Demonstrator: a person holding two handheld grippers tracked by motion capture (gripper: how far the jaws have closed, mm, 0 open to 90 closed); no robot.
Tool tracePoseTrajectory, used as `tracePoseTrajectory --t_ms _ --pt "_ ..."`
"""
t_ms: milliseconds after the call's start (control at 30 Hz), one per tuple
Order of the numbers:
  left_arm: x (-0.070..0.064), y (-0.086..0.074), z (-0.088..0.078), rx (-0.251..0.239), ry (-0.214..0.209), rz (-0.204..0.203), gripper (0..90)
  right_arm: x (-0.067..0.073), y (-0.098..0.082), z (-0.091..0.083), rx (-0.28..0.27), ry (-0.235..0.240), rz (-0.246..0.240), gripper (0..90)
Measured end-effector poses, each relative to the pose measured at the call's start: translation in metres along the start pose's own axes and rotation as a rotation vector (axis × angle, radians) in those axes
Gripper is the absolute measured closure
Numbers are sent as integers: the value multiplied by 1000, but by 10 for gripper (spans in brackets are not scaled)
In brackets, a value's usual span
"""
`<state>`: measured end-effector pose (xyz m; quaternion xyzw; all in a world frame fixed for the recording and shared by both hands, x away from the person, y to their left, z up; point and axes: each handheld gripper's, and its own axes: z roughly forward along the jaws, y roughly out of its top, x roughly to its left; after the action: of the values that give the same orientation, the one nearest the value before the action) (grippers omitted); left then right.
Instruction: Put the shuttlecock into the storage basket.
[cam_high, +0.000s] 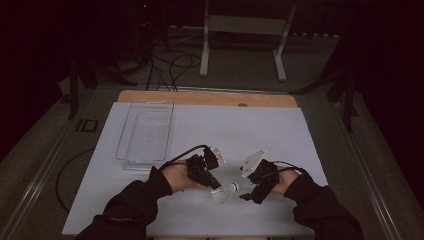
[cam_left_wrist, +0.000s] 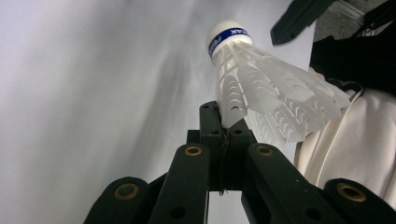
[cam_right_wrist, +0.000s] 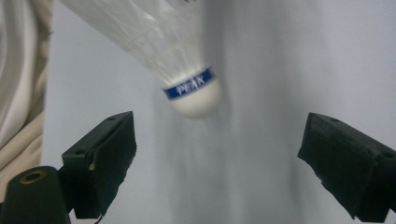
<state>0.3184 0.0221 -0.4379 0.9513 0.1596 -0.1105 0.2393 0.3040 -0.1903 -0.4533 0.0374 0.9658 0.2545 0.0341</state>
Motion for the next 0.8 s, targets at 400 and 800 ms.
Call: tracePoseTrajectory --t_ms 400,800 --pt "3 -7 -15 8 31 -32 900 7 -10 1 -51 -123 59 103" --pt "6 -15 -25 11 44 -29 900 21 -29 -13 -207 -228 149 96"
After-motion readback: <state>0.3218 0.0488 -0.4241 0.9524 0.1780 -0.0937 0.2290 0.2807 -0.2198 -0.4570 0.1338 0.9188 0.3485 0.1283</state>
